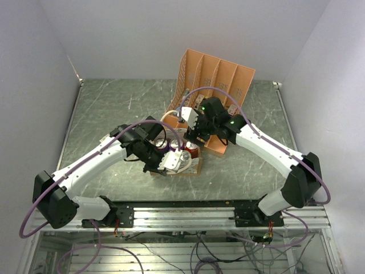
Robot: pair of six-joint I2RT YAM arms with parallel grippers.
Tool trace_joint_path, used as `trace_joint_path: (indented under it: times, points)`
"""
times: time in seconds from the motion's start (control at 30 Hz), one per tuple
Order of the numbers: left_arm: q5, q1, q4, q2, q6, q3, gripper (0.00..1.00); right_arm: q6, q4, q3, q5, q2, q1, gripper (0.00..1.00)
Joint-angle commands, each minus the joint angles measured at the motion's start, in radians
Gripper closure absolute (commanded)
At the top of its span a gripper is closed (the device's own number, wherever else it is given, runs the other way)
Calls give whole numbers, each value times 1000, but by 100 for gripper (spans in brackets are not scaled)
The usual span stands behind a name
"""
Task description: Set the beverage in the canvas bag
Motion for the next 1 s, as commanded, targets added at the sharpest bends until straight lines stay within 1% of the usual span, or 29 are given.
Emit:
trace_joint_path:
  times: [0.0, 0.07, 0.17, 0.23, 0.3, 0.37, 0.57, 0.7, 0.83, 0.97]
  points:
    - [44, 8, 43, -12, -29, 14, 91, -13, -65, 38, -158, -69, -70, 28]
    - [20, 7, 63, -9, -90, 27, 92, -5, -77, 49, -227, -85, -121, 28]
    - [17, 8, 76, -17, -121, 34, 93, 23, -70, 44, -281, -113, -208, 28]
    - [19, 8, 102, -29, -151, 29, 93, 41, -46, 17, -280, -147, -257, 28]
    - [15, 7, 93, -36, -163, 40, 92, 61, -27, -5, -283, -177, -308, 27]
    - [19, 7, 101, -46, -174, 38, 90, 79, -8, -26, -278, -208, -348, 27]
    - [16, 8, 100, -70, -229, 58, 70, 97, 27, -82, -280, -298, -444, 25]
    - [-17, 21, 112, -95, -286, 64, 48, 94, 39, -116, -232, -333, -477, 23]
    - [-43, 55, 139, -137, -315, 63, 29, 118, 54, -135, -216, -353, -524, 22]
    - [-79, 105, 133, -167, -349, 92, 22, 147, 80, -148, -171, -374, -584, 19]
